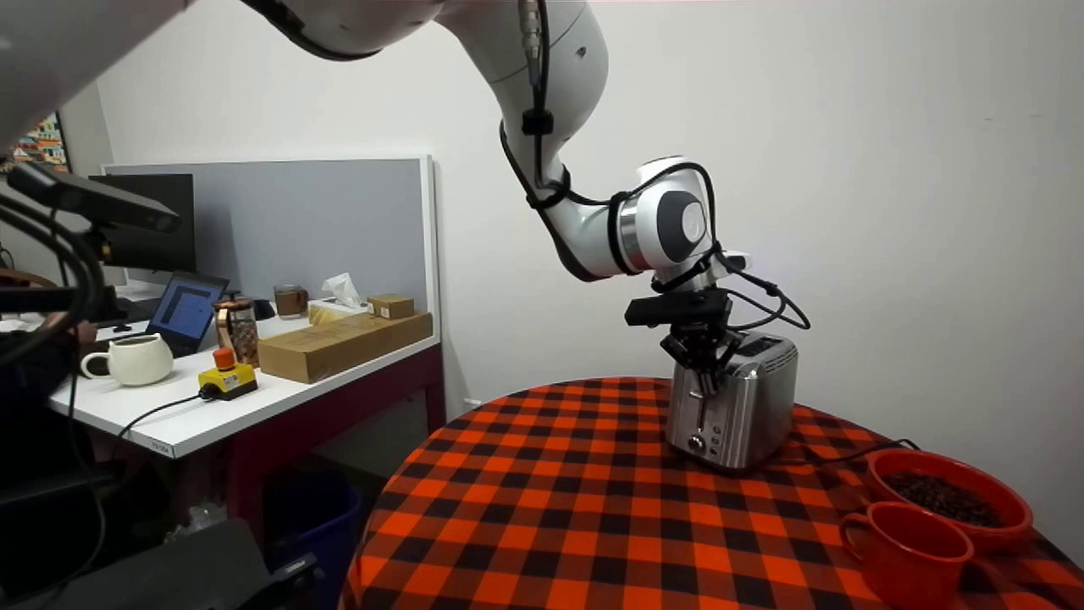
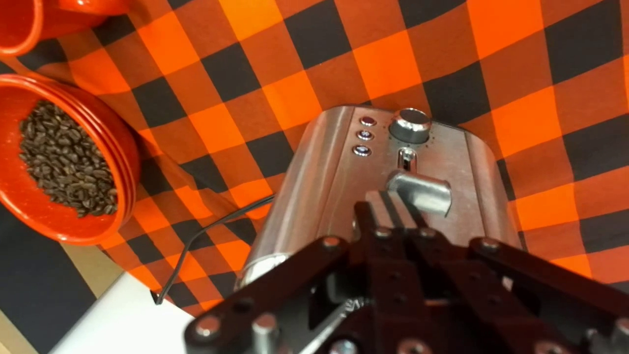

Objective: Push down the slider of the toaster.

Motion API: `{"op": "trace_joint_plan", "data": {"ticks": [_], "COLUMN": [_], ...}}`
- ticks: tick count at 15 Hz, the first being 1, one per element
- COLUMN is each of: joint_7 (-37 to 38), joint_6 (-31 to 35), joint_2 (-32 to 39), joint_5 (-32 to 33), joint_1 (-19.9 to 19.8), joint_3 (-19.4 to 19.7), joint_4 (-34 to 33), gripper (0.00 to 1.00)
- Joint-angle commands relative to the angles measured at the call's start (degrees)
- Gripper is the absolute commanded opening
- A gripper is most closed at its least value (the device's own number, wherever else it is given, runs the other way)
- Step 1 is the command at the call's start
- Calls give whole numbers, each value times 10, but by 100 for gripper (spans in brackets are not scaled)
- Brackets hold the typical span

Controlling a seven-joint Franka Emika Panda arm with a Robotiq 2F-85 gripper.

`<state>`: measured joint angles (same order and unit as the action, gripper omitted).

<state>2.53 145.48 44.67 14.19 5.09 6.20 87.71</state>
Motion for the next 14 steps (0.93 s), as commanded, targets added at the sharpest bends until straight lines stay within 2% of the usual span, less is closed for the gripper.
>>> {"op": "trace_joint_plan", "data": {"ticks": [1, 11, 14], "joint_7": [7, -2, -1], "joint_6": [10, -2, -9], "joint_2": [32, 110, 108], "joint_5": [-8, -8, -9], "joint_1": [0, 0, 1], "joint_3": [-6, -6, -8], "joint_4": [-30, -61, -61], "gripper": [4, 4, 4]}}
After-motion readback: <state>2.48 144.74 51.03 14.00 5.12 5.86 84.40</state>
